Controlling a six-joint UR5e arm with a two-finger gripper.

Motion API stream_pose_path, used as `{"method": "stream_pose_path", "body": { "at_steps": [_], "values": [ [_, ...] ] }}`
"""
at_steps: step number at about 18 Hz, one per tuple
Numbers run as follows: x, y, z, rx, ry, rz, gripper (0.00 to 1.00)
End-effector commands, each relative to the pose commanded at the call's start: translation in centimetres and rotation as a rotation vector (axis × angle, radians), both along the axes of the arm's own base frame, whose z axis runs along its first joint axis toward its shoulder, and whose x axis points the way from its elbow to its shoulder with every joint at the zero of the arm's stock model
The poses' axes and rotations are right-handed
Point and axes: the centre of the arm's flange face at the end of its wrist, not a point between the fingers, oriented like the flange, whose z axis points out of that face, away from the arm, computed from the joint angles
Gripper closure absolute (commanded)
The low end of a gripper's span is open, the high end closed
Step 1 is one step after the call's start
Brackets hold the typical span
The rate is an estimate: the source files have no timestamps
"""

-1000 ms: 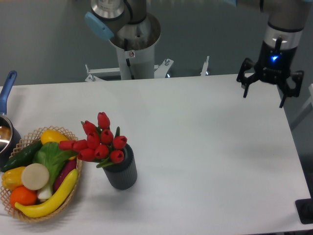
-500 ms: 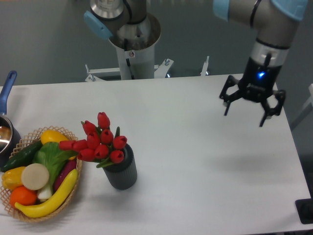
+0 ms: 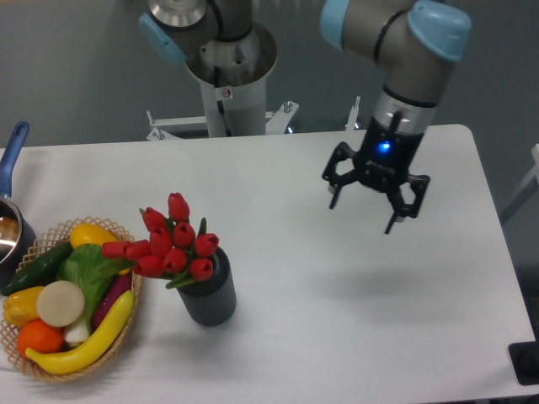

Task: Pick up the flowers from the vase
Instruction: 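Move the open gripper across the table toward the red tulips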

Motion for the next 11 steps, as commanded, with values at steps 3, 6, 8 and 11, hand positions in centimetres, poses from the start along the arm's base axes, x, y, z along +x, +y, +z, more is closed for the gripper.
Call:
{"method": "stream_pose_path", "body": {
  "at_steps": [3,6,8,11],
  "values": [
    [1.9,0.4,0.0,0.069,0.029,-0.121,0.00],
    [4.1,1.5,-1.5,0.108,0.031,-0.232,0.00],
    [5.1,2.1,-2.3,0.143,0.046,-0.315,0.00],
    [6.5,3.1,-3.8,0.244,-0.024,-0.343,0.00]
  ]
}}
